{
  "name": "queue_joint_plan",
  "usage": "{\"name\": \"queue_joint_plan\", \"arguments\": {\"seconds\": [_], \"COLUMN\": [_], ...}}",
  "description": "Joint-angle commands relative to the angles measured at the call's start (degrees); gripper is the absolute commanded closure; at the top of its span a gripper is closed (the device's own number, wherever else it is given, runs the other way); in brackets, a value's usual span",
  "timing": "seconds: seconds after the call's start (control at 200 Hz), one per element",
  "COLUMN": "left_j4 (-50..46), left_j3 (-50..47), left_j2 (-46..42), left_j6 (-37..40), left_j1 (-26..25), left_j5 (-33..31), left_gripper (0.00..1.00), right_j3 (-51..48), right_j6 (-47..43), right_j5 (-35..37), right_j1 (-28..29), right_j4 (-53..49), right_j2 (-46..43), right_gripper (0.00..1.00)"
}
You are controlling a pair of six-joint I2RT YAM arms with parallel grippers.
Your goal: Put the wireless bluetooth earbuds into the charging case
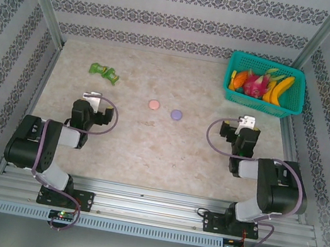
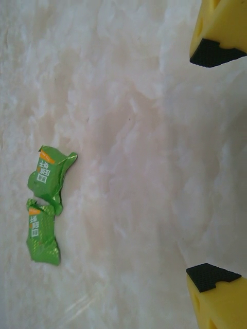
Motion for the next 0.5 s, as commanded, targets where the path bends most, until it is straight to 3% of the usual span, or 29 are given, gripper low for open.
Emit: {"name": "queue_joint_plan", "arguments": {"seconds": [0.0, 0.125, 0.495], "left_j4": [1.48, -0.15, -0.23], "left_j3": [1.58, 2.30, 2.36], "left_j2": [0.36, 0.39, 0.42], "left_j6": [-2.17, -2.96, -2.92], "left_j1": [1.74, 1.18, 0.99], "left_j5": [6.27, 1.63, 1.18], "left_gripper": [0.00, 0.00, 0.00], "right_j3": [1.86, 1.40, 1.64], "right_j6": [1.10, 0.86, 0.64], "right_j5": [-4.61, -4.39, -3.41], "right_j1": [-0.66, -0.47, 0.15], "right_j4": [-1.28, -0.28, -0.54], "right_j2": [-0.99, -1.03, -0.81], "right_gripper": [0.02, 0.02, 0.02]}}
